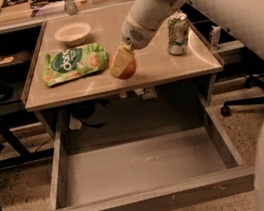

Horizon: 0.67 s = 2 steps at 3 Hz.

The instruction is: Pick apple from top drawer and place on counter

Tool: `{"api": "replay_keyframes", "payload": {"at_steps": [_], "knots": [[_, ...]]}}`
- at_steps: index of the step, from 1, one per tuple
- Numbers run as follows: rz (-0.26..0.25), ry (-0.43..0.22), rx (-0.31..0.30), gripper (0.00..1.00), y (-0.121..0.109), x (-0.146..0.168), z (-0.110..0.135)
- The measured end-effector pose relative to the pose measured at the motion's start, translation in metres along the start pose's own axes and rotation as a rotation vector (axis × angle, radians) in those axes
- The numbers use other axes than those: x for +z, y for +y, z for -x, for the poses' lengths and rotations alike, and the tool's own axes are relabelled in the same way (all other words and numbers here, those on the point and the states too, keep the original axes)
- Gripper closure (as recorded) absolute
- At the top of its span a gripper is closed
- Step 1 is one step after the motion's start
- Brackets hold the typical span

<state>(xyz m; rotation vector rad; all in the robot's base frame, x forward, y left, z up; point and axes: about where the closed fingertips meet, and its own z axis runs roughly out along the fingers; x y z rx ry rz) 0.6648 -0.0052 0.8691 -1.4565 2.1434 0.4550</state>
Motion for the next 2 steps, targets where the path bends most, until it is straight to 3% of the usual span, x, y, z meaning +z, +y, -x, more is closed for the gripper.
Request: {"api": "replay_keyframes", "payload": {"at_steps": [2], "knots": [[-0.034, 0.028, 0.018, 1.00, -0.055, -0.007, 0.005]]}}
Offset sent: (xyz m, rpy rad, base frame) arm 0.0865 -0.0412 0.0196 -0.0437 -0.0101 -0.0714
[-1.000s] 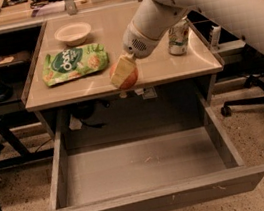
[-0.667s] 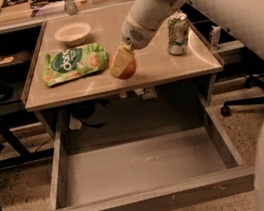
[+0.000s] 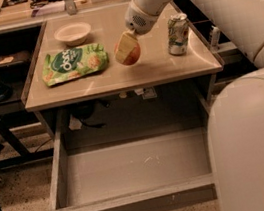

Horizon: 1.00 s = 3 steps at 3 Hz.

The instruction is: Pick apple from top drawer and place on counter

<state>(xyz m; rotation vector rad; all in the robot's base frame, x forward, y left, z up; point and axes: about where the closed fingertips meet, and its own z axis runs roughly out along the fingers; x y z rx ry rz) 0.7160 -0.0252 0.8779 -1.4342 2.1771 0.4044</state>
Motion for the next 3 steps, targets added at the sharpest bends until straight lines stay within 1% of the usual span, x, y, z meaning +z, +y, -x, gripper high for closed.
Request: {"api": "replay_keyframes", "payload": {"at_steps": [1, 2, 3], "knots": [[-0.011, 0.011, 0.034, 1.00, -0.025, 0.001, -0.010], [-0.012, 0.019, 0.064, 1.00, -0.041, 0.009, -0.021], [-0.001, 0.022, 0.081, 1.00, -0.048, 0.019, -0.028]]}}
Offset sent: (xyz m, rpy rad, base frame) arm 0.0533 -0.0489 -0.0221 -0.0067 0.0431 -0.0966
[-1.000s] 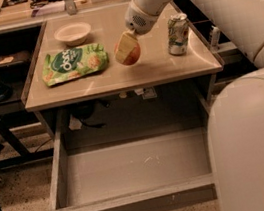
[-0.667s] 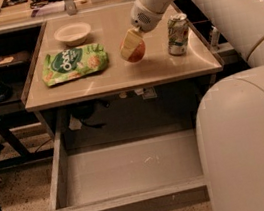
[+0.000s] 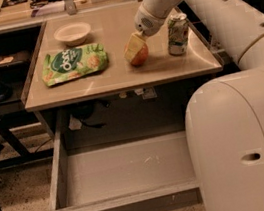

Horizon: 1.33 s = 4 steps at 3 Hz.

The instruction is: Pick apple from top drawer and place on counter

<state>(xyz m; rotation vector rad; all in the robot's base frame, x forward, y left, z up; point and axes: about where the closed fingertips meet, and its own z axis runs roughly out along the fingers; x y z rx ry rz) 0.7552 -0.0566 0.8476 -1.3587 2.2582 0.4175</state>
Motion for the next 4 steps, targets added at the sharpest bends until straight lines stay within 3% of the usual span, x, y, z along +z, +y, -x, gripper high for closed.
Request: {"api": "replay_keyframes", "payload": {"at_steps": [4], "knots": [[0.000, 0.000, 0.000, 0.11, -0.0001, 0.0004, 0.0001]]}}
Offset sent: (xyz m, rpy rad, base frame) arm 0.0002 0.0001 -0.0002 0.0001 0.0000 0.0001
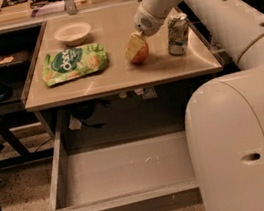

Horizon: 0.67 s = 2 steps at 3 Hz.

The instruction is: Pick apple from top drawer and place on counter

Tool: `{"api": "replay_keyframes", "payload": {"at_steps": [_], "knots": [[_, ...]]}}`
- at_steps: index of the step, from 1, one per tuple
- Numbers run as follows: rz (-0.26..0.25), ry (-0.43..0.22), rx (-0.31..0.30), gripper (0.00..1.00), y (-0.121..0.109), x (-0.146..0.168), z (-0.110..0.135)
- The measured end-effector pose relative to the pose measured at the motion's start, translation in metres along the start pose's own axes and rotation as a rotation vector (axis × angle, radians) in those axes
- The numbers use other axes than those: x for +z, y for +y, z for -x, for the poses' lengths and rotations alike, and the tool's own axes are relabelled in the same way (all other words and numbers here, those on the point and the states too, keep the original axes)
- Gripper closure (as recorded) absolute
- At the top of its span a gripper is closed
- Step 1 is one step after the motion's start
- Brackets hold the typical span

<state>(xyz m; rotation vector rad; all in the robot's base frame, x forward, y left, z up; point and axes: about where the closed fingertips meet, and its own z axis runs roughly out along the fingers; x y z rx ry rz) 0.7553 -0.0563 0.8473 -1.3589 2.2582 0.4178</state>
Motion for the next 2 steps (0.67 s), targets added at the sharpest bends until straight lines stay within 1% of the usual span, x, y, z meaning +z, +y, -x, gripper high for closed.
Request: {"api": "replay_keyframes", "payload": {"at_steps": [1, 2], "knots": [[0.000, 0.000, 0.000, 0.00, 0.0000, 0.0001, 0.0000], [0.000, 0.000, 0.000, 0.00, 0.0000, 0.0001, 0.0000]]}}
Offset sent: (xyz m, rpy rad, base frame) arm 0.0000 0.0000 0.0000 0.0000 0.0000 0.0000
